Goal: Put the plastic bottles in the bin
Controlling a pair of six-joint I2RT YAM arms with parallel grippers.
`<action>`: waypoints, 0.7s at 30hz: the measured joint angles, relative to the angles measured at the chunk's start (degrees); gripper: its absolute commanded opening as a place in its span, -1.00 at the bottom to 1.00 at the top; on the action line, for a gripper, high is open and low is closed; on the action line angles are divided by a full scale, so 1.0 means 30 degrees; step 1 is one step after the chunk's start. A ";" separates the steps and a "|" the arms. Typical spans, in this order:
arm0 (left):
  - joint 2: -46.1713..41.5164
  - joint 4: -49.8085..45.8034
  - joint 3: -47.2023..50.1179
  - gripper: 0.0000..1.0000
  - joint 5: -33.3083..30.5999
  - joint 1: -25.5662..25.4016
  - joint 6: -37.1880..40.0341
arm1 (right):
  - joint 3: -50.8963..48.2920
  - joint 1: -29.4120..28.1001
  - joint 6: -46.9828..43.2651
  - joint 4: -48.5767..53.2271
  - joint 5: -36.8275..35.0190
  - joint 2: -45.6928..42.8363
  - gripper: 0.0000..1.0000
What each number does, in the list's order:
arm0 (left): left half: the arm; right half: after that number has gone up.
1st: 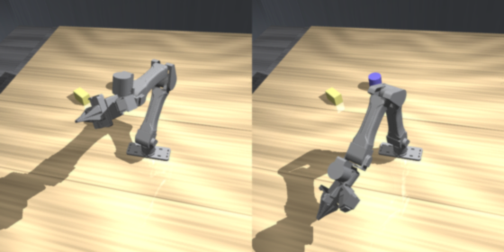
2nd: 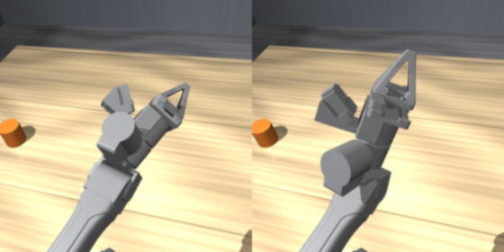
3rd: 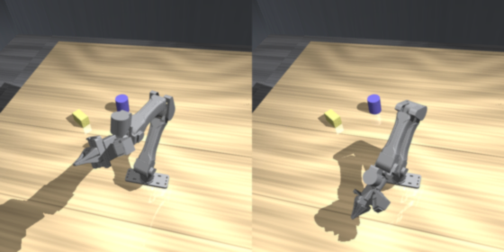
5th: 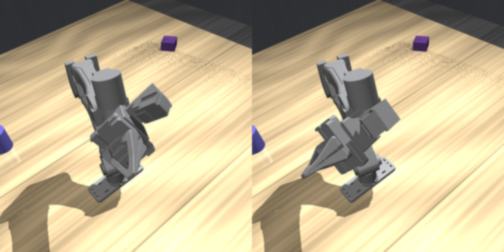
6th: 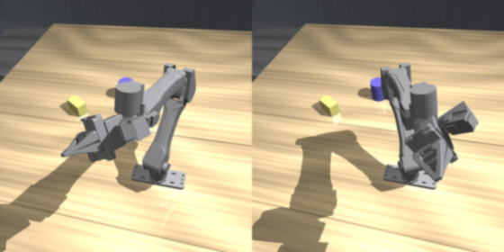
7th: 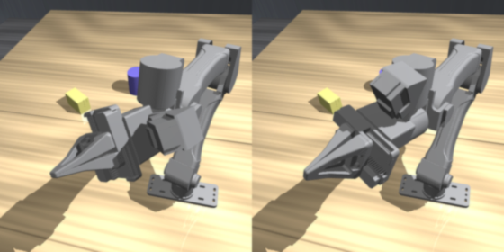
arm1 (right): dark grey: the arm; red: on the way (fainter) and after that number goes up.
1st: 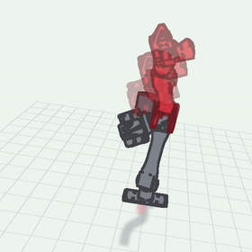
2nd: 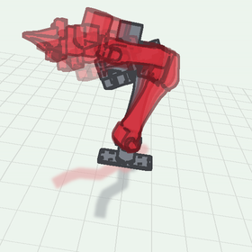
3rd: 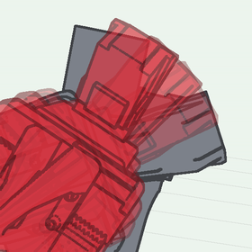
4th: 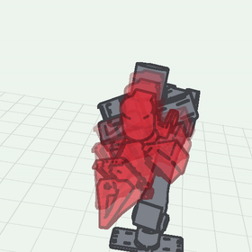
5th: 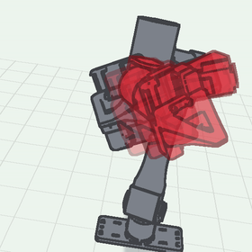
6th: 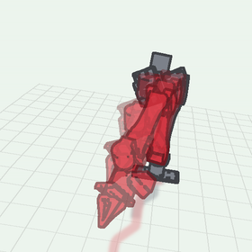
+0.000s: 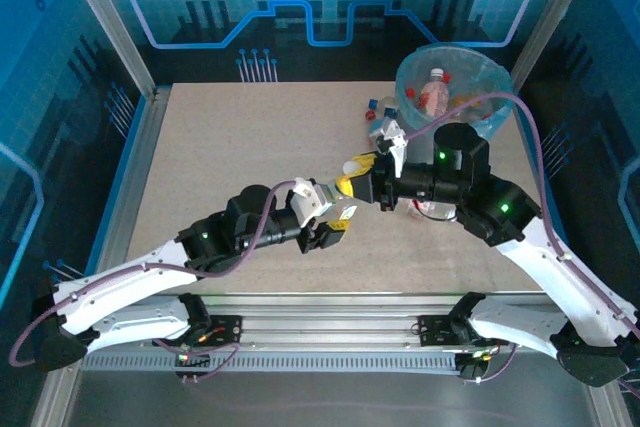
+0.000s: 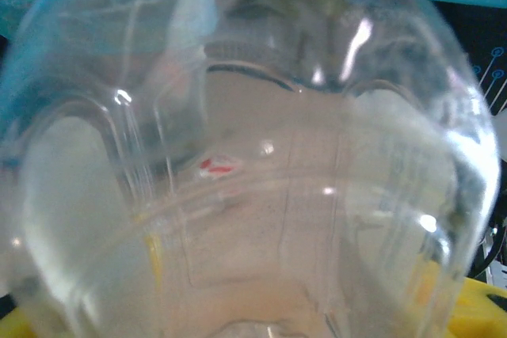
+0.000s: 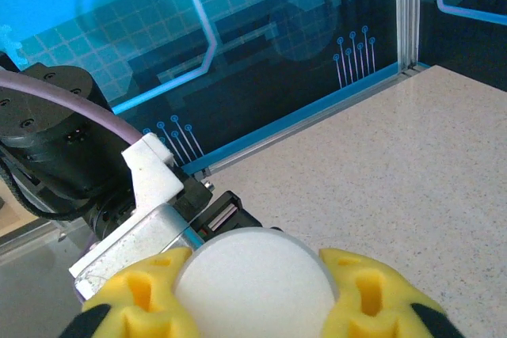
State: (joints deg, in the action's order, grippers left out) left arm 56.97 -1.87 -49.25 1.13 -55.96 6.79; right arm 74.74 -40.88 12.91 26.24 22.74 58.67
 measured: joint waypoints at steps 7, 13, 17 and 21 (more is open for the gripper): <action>0.0313 0.0503 -0.1501 0.98 -0.0838 0.0000 0.0321 | 0.3111 -0.0029 -0.0255 0.1588 -0.2448 0.0488 -1.00; 0.2047 0.0874 -0.4364 0.98 -0.3104 0.0036 0.0357 | 0.7045 -0.0015 -0.0984 0.2623 -0.6739 0.1574 -1.00; 0.2426 0.1282 -0.4903 0.98 -0.4605 0.0066 0.0226 | 1.0054 0.0051 -0.2419 0.2878 -1.2349 0.3322 -1.00; 0.2528 0.1290 -0.4881 0.98 -0.5253 0.0066 0.0219 | 1.2757 0.1392 -0.3738 0.2994 -1.6932 0.5960 -1.00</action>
State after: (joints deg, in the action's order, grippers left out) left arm 64.55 2.00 -63.90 -14.63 -55.77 7.44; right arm 113.01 -36.71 1.69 35.22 -28.05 76.55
